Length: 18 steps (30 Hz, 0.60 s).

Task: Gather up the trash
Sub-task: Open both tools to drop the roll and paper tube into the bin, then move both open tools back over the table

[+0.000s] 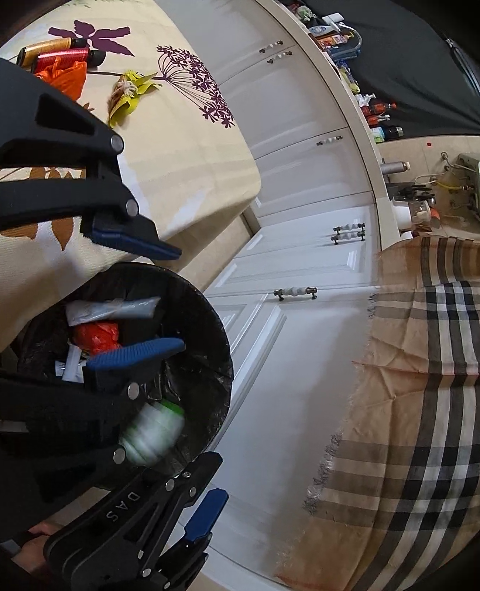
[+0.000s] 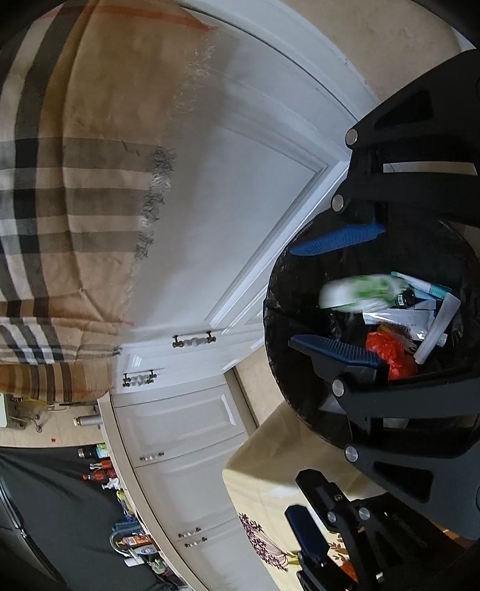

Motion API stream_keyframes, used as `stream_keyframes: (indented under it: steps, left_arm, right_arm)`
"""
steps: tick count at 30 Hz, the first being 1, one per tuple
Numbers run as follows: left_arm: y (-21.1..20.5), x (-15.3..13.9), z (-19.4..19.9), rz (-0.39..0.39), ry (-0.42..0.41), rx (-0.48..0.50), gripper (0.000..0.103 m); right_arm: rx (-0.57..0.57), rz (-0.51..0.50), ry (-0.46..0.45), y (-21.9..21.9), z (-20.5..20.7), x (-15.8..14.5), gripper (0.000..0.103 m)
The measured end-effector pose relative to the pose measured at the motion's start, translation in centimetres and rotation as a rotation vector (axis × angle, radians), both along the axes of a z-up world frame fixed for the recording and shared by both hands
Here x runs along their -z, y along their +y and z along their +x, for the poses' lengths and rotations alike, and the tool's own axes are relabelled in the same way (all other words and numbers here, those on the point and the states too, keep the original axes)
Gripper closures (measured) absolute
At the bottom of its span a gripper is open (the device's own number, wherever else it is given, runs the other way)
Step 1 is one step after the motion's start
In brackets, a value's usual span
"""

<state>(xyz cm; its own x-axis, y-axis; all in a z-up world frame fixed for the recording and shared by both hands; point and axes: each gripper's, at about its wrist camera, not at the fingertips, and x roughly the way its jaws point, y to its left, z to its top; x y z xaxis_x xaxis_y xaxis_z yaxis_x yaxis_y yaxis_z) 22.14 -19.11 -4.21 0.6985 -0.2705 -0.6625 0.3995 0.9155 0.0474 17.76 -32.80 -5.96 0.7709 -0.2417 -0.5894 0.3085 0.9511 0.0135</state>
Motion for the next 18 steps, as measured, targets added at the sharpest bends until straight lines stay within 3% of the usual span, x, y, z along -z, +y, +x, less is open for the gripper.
stream_keyframes:
  steps: [10,18]
  left_arm:
    - [0.9,-0.5,-0.4,-0.001,-0.013,-0.016,0.049]
    - [4.8,-1.6,-2.3,-0.013,-0.027,-0.067,0.044]
  right_arm:
    - [-0.003,-0.002,0.004,0.6,-0.4,-0.2,0.059]
    - [-0.052,0.015,-0.013,2.9,-1.0,-1.4,0.058]
